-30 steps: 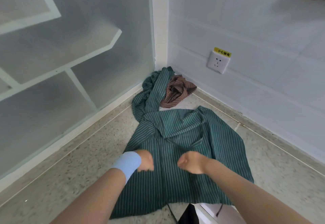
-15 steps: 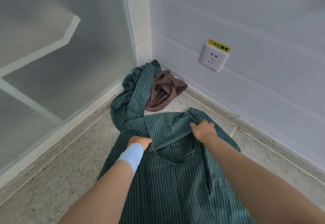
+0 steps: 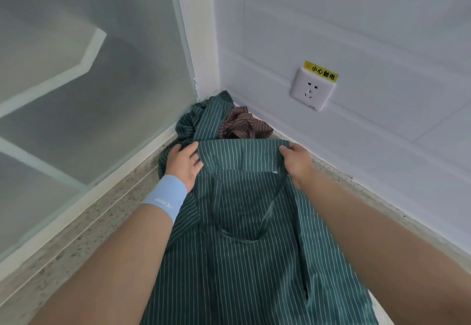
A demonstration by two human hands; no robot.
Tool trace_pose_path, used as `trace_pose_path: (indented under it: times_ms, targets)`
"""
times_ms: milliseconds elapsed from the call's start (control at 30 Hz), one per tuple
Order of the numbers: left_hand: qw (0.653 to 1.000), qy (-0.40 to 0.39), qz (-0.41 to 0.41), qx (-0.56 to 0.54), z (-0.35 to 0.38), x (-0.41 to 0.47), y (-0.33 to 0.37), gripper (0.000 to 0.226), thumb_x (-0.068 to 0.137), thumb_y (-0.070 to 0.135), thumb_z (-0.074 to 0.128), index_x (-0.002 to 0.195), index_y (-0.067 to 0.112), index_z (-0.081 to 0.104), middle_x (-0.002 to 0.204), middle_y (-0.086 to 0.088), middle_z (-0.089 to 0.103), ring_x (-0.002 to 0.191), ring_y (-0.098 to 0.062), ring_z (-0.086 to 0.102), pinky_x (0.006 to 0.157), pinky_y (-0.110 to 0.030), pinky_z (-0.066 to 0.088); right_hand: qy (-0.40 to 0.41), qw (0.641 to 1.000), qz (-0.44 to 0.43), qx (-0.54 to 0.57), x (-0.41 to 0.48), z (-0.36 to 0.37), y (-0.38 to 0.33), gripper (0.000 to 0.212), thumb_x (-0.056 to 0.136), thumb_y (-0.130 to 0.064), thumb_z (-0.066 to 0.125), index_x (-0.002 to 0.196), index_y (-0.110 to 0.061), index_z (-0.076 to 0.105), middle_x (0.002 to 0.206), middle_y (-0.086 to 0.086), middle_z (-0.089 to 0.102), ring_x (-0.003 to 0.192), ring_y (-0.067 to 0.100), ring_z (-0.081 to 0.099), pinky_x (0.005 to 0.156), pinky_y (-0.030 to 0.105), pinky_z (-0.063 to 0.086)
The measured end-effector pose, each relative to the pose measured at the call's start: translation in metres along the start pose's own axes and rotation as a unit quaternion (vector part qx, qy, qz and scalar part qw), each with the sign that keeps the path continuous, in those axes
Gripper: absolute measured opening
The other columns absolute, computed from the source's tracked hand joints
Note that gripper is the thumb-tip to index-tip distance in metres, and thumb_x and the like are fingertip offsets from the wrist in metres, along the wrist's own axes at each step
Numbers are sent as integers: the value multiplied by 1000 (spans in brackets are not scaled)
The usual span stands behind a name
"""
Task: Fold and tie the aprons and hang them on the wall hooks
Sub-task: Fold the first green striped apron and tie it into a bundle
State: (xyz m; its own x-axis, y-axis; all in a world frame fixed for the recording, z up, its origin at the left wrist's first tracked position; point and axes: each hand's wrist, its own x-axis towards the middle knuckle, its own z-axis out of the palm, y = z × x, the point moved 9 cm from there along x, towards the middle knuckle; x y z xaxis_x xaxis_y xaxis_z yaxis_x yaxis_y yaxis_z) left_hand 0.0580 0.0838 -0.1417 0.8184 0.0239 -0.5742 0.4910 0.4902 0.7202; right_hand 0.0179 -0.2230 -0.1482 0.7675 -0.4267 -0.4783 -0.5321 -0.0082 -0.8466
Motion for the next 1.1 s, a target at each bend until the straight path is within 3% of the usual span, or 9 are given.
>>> trace_pose_path:
  times_ms: [100, 200, 300, 500, 600, 733, 867, 1000, 1100]
  targets:
    - [969, 124, 105, 188, -13, -19, 24, 71, 92, 4, 61, 150, 25, 26, 145, -3, 47, 121, -22, 55, 107, -39, 41, -18, 999, 16, 41, -5, 3, 2, 55, 96, 0, 56, 148, -9, 37, 114, 5, 65, 86, 24, 71, 72, 41, 61]
    - [872, 192, 236, 385, -16, -46, 27, 32, 91, 0, 52, 113, 23, 55, 114, 4, 60, 98, -19, 61, 86, -34, 52, 14, 996, -30, -89, -20, -1, 20, 80, 89, -2, 60, 155, -25, 20, 131, -2, 45, 102, 30, 66, 78, 43, 60]
    - [779, 30, 234, 580, -2, -49, -31, 21, 94, 6, 52, 96, 26, 60, 107, 7, 60, 94, -11, 58, 82, -25, 47, 20, 905, -187, -382, -47, 14, 44, 67, 86, -10, 59, 147, -25, 36, 145, 3, 42, 131, 26, 48, 108, 47, 45]
    - [531, -179, 103, 822, -32, -54, -141, 61, 93, 44, 56, 149, 38, 33, 160, 4, 12, 147, -22, 12, 117, -45, 27, -178, 771, -188, -582, -90, 41, 131, 62, 98, -33, 46, 155, -35, 22, 165, 13, 5, 153, 31, 3, 124, 48, 11]
    - [554, -204, 109, 800, -37, -62, -140, 58, 87, 52, 57, 141, 35, 46, 152, 10, 24, 141, -14, 22, 114, -39, 33, -148, 720, -214, -643, -96, 29, 124, 59, 97, -27, 44, 154, -26, 30, 162, 8, 23, 150, 26, 19, 122, 47, 16]
    - [493, -274, 150, 812, -29, -76, -138, 26, 90, 30, 64, 115, 26, 67, 116, 9, 53, 116, -11, 45, 99, -30, 44, -87, 698, -274, -656, -99, 16, 101, 46, 93, -20, 56, 139, -25, 54, 141, 3, 49, 132, 28, 43, 112, 44, 31]
    - [586, -246, 93, 766, -18, -78, -118, 20, 93, 23, 53, 89, 17, 71, 92, 4, 69, 87, -14, 65, 84, -32, 53, -47, 752, -408, -515, -114, 9, 62, 16, 83, -19, 61, 90, -22, 75, 120, 3, 65, 117, 23, 57, 112, 48, 37]
    - [589, -330, -149, 722, -24, -105, -137, 19, 90, 30, 57, 100, 23, 73, 99, 4, 75, 70, -8, 71, 65, -23, 47, -230, 745, -258, -570, -122, 19, 79, 20, 89, -24, 45, 87, -24, 65, 78, -3, 69, 73, 12, 64, 106, 27, 37]
    - [564, -300, -100, 763, -20, -101, -130, 20, 92, 29, 54, 101, 25, 71, 103, 13, 71, 67, -12, 71, 71, -26, 50, -284, 752, -159, -573, -120, 18, 97, 32, 87, -24, 46, 111, -26, 68, 106, -4, 72, 96, 16, 67, 94, 33, 52]
